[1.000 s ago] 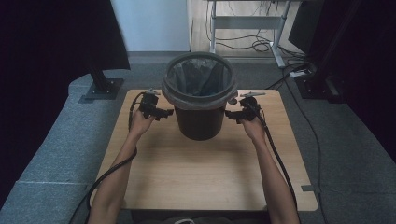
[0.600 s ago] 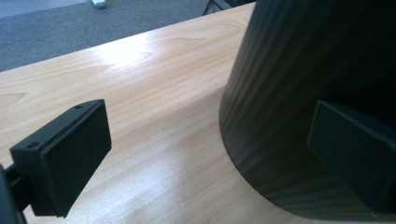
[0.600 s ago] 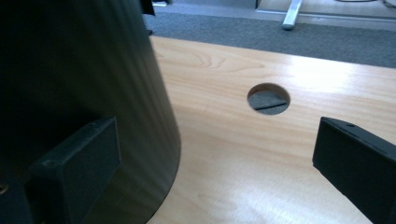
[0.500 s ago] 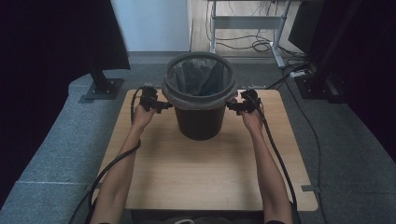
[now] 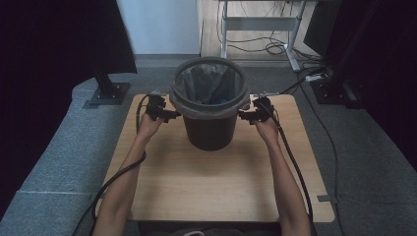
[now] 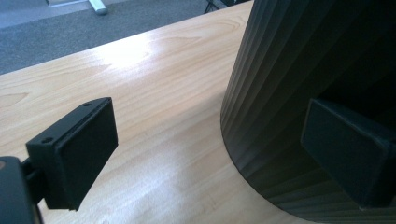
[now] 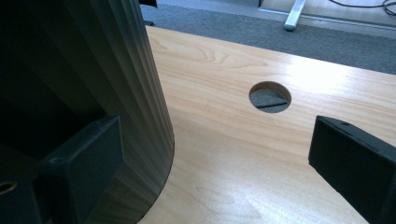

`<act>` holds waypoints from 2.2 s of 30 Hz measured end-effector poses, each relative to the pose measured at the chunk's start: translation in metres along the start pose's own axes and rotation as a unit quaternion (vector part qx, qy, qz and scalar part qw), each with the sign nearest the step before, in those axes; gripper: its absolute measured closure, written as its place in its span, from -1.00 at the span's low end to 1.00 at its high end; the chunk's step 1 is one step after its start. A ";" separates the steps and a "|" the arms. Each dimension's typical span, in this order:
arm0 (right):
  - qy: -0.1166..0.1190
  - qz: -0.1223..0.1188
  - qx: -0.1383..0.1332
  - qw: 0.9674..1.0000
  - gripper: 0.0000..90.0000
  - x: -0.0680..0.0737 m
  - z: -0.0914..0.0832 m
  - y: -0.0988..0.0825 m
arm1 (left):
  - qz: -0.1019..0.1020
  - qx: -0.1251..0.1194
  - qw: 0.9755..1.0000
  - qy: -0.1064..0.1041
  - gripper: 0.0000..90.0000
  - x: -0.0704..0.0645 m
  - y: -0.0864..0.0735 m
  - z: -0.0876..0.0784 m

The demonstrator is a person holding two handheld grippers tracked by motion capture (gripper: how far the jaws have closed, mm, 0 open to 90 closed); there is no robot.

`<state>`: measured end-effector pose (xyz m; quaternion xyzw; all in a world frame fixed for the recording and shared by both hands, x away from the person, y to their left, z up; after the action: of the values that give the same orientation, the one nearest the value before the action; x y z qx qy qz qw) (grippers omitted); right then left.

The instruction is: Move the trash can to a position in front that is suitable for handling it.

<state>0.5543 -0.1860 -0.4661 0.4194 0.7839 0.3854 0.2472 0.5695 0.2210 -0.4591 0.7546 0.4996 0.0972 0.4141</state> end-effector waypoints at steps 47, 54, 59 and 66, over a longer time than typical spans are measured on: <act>0.050 -0.058 -0.029 0.997 -0.92 0.070 -0.110 -0.076 | 0.077 0.006 0.996 -0.047 -0.94 -0.081 -0.114 -0.094; 0.047 -0.062 -0.029 0.997 -0.94 0.074 -0.116 -0.080 | 0.078 0.012 0.995 -0.053 -1.00 -0.082 -0.117 -0.097; 0.047 -0.056 -0.012 0.997 -0.98 0.072 -0.116 -0.082 | 0.066 0.018 0.996 -0.053 -1.00 -0.075 -0.119 -0.097; 0.037 -0.059 0.016 0.997 -0.96 0.065 -0.119 -0.097 | 0.054 0.033 0.998 -0.024 -1.00 -0.056 -0.135 -0.102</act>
<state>0.3900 -0.2125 -0.4797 0.3620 0.8217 0.3732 0.2336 0.3944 0.2499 -0.4767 0.7961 0.4509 0.0848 0.3946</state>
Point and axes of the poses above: each handheld gripper's, and its own axes: z roughly forward along the jaws, y roughly out of its top, x roughly to its left, the point moved 1 cm from there along z, roughly forward along the jaws, and after that the axes turned 12 degrees about -z, right-handed, at the moved point
